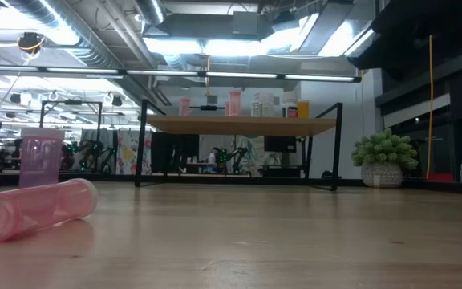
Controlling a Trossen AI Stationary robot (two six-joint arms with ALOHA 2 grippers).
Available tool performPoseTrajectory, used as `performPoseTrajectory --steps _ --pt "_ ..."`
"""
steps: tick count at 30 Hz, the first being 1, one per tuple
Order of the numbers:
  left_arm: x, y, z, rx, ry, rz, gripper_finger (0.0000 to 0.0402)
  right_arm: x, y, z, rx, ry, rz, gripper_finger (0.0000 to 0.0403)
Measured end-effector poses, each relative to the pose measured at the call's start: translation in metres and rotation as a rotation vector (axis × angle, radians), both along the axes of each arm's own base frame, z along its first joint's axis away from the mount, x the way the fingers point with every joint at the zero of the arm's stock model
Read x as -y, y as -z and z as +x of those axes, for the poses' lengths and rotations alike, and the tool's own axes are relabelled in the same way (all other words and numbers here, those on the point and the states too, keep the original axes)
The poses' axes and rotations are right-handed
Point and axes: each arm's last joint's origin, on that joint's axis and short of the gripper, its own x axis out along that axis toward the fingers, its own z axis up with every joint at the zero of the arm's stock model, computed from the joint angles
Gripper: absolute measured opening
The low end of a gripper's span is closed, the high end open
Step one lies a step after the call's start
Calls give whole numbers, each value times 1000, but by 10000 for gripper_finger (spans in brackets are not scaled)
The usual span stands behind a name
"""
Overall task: Pick and place medicine bottles onto shelf by color
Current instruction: Put the small orange pill bottle on the shelf
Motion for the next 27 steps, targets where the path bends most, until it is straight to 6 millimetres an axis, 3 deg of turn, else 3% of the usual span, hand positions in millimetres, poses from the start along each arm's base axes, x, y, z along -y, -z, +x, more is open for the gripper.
performPoseTrajectory --steps 6,14,21,27 --pt "66 -3 -15 6 108 43 163 -1 0 0 -5 -16 10 229" --pt "133 7 -43 46 -14 203 163 -1 -2 1 14 -16 20 229" --pt "167 42 -61 24 -167 282 163 -1 -2 1 11 -5 38 229" --pt "186 96 -62 26 -314 253 163 -1 -2 1 11 -5 36 229"
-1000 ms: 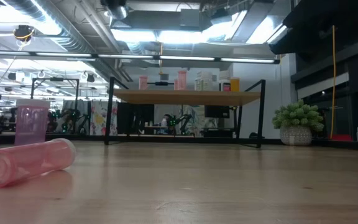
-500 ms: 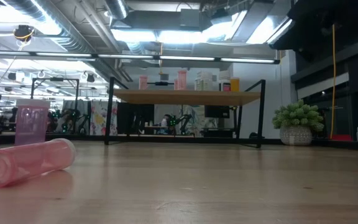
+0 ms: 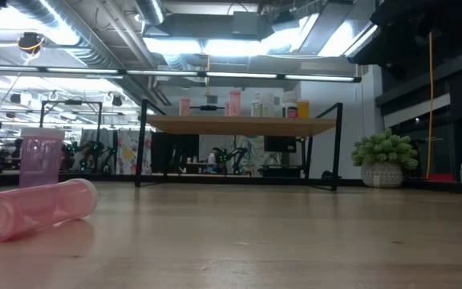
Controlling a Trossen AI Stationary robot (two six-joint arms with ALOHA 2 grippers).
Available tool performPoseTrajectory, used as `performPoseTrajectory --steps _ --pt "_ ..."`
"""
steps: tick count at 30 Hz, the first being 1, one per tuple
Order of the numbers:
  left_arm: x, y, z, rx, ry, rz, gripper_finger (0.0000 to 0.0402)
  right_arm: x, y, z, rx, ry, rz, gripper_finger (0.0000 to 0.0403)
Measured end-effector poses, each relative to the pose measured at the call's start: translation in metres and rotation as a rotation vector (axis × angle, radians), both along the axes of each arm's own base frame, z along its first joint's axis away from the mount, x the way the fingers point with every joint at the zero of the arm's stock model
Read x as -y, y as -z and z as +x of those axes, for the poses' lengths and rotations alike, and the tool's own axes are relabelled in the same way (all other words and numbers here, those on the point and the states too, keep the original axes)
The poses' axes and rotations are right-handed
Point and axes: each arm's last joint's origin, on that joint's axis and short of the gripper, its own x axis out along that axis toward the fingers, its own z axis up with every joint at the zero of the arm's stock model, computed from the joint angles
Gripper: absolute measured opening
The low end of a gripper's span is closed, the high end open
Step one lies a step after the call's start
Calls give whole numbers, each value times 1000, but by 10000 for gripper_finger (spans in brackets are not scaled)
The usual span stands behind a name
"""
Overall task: Pick and place medicine bottles onto shelf by color
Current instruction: Put the small orange pill bottle on the shelf
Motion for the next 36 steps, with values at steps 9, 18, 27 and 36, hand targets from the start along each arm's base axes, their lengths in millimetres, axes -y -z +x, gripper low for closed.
performPoseTrajectory --steps 9,18,27,36 --pt "19 60 -11 31 -8 -53 162 0 1 0 -2 -15 -27 229" --pt "16 91 -10 51 -34 -72 162 0 1 0 -2 -14 -27 229" --pt "13 91 -9 27 -68 -93 201 0 1 0 -2 -15 -28 229" --pt "12 91 -7 7 224 31 235 0 1 0 -3 -15 -28 229"
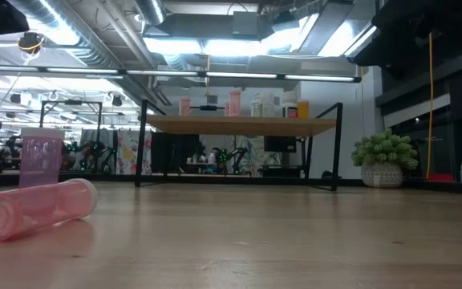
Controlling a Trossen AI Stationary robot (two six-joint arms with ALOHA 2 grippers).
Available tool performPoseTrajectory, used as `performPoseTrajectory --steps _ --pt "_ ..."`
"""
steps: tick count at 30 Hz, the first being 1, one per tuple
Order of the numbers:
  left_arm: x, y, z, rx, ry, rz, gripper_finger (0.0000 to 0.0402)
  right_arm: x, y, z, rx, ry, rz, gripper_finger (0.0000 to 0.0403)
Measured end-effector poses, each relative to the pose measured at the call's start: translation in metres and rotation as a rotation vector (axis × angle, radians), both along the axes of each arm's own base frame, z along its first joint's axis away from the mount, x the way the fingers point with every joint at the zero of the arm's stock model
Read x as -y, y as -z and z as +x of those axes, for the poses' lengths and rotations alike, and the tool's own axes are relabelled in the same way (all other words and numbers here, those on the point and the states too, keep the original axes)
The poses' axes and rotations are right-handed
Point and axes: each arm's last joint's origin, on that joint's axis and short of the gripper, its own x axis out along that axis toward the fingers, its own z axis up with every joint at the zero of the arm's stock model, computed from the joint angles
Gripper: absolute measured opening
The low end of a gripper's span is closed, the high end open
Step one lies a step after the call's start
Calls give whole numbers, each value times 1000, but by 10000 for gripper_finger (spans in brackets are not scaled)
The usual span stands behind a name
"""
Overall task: Pick and place medicine bottles onto shelf by color
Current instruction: Put the small orange pill bottle on the shelf
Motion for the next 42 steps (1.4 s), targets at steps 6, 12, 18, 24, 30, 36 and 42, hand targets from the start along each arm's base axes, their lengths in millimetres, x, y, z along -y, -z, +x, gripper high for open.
performPoseTrajectory --steps 6,12,18,24,30,36,42 --pt "-1 0 1 -6 63 25 233 0 0 0 3 -11 -18 229" --pt "-2 1 9 34 60 -9 232 0 0 0 4 -13 -21 229" --pt "-5 7 9 28 59 -2 232 0 0 0 3 -15 -21 229" --pt "-3 12 11 -3 66 -22 232 0 0 0 2 -20 -18 229" --pt "1 25 14 -40 70 -13 232 0 0 0 -2 -20 -20 229" --pt "3 35 17 -68 68 3 232 0 1 0 -5 -20 -20 229" --pt "3 36 17 -69 66 2 232 0 1 0 -5 -20 -20 229"
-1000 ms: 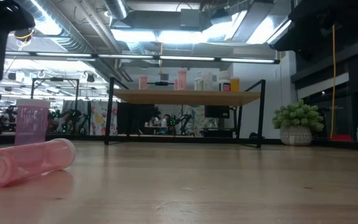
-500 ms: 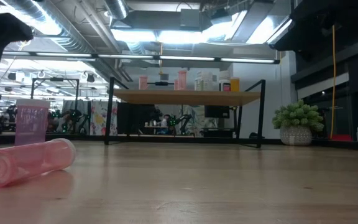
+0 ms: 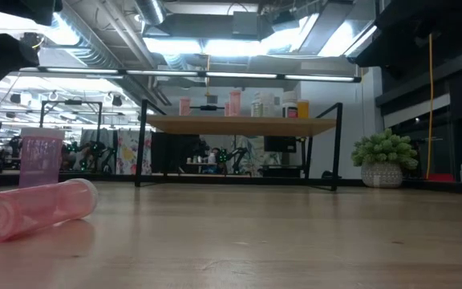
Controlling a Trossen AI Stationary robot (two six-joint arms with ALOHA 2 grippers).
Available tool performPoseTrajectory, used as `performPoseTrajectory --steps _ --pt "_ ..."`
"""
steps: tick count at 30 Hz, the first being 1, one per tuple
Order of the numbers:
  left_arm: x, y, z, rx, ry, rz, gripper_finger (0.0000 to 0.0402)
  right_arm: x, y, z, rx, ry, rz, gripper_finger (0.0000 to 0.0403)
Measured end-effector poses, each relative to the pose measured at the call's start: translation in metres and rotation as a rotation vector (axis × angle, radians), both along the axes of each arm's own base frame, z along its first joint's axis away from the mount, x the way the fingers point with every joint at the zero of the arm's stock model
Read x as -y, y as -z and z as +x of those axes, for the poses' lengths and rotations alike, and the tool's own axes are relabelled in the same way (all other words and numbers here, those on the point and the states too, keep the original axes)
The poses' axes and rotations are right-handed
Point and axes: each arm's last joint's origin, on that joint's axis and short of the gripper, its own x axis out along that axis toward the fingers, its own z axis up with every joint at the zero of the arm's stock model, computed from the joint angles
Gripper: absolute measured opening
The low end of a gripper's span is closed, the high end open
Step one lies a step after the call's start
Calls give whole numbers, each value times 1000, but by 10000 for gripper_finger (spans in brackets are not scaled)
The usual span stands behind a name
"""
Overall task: Pick and place medicine bottles onto shelf by color
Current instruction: Put the small orange pill bottle on the shelf
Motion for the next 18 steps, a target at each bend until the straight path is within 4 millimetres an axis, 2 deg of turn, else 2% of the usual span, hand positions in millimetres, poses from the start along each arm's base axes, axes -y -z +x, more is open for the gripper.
performPoseTrajectory --steps 8,18 --pt "0 0 0 0 -1 -1 228 0 0 0 0 0 0 229" --pt "0 0 0 1 -2 -1 165 0 0 0 0 0 0 229"
